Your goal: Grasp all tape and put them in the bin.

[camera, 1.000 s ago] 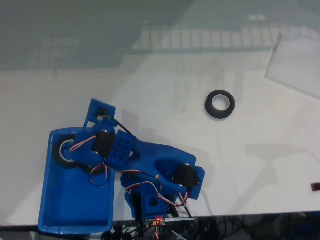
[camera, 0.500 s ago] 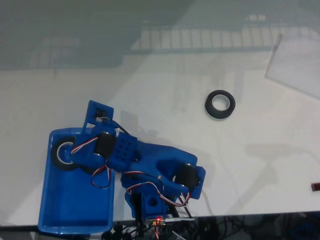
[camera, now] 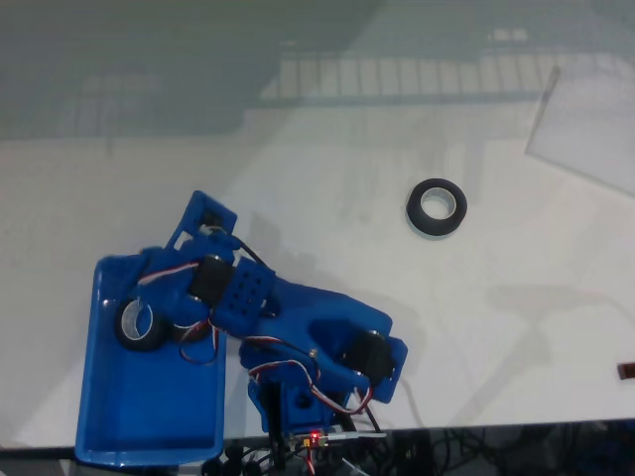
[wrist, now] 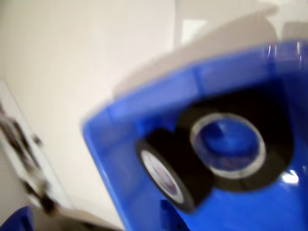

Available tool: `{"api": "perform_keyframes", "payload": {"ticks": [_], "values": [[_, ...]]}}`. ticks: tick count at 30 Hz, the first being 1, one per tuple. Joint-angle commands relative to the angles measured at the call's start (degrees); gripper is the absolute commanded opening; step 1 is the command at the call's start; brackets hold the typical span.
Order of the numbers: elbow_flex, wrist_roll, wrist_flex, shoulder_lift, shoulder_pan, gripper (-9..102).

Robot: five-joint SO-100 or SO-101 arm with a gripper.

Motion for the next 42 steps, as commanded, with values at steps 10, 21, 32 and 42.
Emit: {"api": "perform_keyframes", "payload": {"ticks": [10, 21, 32, 42], "values": [[-0.62, 15.82, -21.62, -6.68, 49.31, 35], [-4.31, 28.65, -21.09, -17.49, 76.11, 37], [-11.07, 28.83, -19.51, -30.67, 91.05, 35], [-19.51, 28.21, -14.59, -45.44, 96.68, 35]]}}
